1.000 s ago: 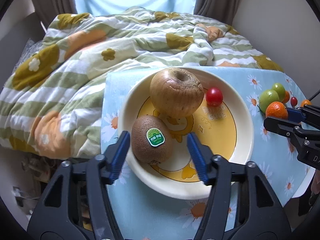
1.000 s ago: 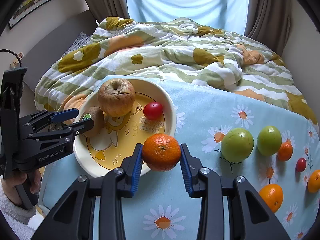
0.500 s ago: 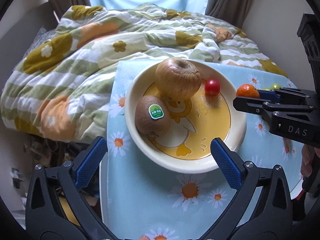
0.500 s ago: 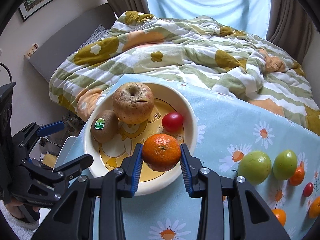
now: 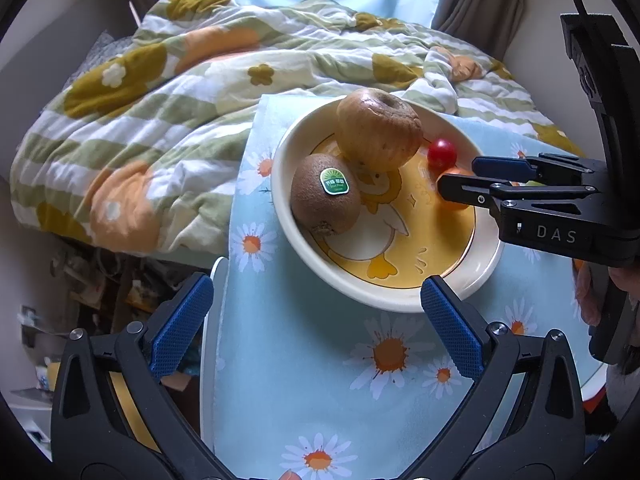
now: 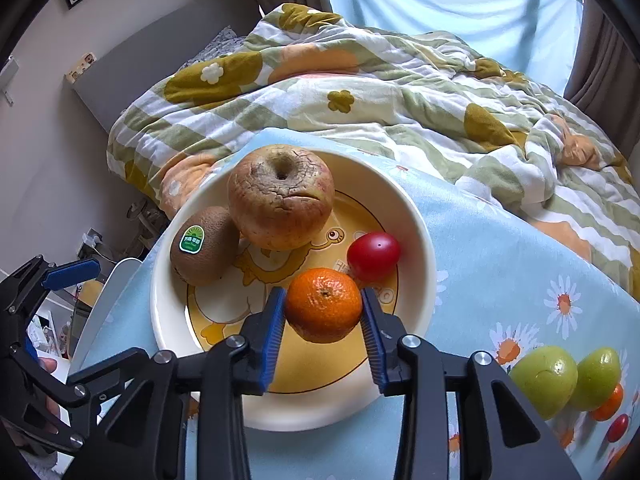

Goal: Organize fruits
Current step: 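Place the kiwi on the plate with the left gripper while the right gripper lowers the tangerine beside it, then open the right gripper and move both grippers back toward the remaining fruit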

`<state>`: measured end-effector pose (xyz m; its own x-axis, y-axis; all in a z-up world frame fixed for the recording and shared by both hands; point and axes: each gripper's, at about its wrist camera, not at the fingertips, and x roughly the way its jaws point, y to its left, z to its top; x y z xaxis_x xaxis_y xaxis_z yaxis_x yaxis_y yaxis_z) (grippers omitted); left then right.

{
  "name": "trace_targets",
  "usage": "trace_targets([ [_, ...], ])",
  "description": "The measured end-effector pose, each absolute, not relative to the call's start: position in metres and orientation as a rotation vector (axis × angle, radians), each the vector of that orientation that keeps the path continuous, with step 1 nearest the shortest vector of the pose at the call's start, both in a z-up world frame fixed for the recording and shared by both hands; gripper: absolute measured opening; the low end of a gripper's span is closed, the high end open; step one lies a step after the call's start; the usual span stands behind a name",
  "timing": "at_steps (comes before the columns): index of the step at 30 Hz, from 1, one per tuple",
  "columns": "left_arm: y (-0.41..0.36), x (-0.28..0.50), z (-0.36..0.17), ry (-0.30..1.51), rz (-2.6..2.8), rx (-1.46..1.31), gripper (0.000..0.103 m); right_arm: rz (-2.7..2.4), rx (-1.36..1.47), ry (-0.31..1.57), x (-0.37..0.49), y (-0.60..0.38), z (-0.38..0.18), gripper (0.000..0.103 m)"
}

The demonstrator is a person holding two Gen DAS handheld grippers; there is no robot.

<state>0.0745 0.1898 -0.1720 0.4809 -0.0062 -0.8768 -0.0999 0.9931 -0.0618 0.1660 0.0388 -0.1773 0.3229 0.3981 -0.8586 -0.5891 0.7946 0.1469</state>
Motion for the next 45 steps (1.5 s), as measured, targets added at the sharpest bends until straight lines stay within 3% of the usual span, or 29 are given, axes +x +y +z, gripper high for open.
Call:
trace_targets([
  [1, 0.189, 0.074, -0.172, 1.069, 0.057, -0.11, 0.103, 0.655, -0.206, 1.052, 0.165, 0.038, -0.176, 0.061],
  [3, 0.188, 0.074, -0.172, 1.07, 0.053, -0.112, 0.103, 0.655, -0.21, 1.047, 0.165, 0.038, -0.174, 0.074],
  [9, 0.184, 0.072, -0.17, 1.07, 0.041, -0.097, 0.103, 0.641, -0.166, 1.011, 0.161, 0.032, -0.169, 0.103],
  [29, 0.172, 0.047, -0.109, 1.01, -0.015, 0.024, 0.103, 0.543, -0.156, 0.928, 0.112, 0.011, -0.1, 0.103],
  [45, 0.104, 0.046, -0.067, 0.883, -0.139, 0.097, 0.103, 0.337, -0.034, 0.876, 0.073, -0.093, -0.055, 0.103],
])
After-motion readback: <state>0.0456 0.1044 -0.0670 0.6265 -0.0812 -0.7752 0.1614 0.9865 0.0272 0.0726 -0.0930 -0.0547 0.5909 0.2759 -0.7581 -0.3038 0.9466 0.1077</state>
